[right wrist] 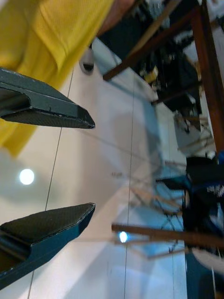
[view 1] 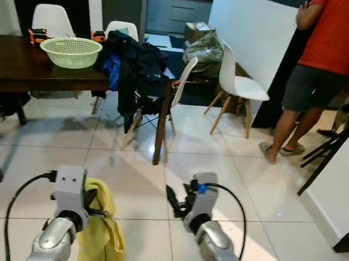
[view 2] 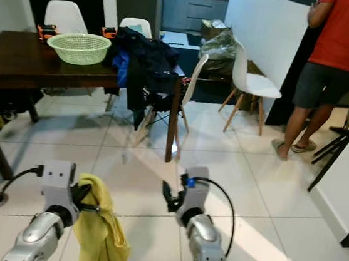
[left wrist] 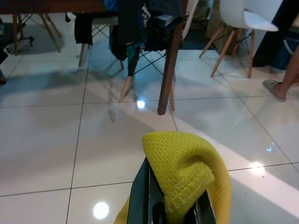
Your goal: Hang hanger
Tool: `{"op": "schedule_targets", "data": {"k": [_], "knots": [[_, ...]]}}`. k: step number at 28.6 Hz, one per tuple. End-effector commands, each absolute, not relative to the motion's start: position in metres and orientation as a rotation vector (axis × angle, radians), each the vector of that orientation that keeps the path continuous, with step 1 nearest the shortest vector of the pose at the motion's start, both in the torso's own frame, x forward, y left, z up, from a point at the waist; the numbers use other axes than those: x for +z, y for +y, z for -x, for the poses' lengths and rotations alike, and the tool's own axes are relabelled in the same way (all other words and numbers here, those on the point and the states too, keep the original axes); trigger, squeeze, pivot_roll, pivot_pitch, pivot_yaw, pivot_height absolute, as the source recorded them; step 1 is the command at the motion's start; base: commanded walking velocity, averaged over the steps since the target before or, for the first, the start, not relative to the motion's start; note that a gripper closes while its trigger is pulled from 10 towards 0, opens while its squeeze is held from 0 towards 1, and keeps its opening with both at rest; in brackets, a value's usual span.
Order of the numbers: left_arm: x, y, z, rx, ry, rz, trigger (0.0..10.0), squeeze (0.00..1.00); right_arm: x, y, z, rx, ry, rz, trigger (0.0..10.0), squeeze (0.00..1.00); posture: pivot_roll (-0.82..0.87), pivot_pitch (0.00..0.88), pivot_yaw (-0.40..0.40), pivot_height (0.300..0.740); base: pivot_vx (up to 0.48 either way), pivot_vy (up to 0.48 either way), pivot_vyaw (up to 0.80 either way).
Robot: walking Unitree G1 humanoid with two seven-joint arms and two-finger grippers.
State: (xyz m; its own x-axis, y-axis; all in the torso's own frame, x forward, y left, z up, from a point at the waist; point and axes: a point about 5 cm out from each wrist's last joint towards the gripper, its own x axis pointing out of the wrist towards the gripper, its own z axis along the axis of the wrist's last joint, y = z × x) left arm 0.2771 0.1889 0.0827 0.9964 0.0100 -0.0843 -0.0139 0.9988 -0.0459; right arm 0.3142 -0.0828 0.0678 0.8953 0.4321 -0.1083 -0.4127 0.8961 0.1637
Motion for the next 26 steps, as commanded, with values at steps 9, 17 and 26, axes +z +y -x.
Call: {"op": "schedule_targets", "data": {"k": [9, 17, 26], "knots": [[0.0893, 0.1868, -0.2795, 0.007, 0.063, 0.033, 10.0, 0.00, 0.0708, -0.0889, -0.3162, 0.429, 0.127, -0.104, 10.0, 0.00, 0.10, 0.027, -0.017, 0.740, 0.351, 0.000, 0.00], [0.0911, 0.1856, -0.2804, 0.008, 0.055, 0.039, 10.0, 0.00, 0.0740, -0.0882, -0.3185, 0.431, 0.116, -0.103, 10.0, 0.00, 0.09, 0.028, -0.019, 0.740, 0.363, 0.000, 0.00], [0.0919, 0.1857, -0.2800, 0.007, 0.052, 0.035, 10.0, 0.00, 0.0737, -0.0871, -0.3179, 0.436, 0.115, -0.103, 10.0, 0.00, 0.10, 0.030, -0.021, 0.740, 0.374, 0.000, 0.00]]}}
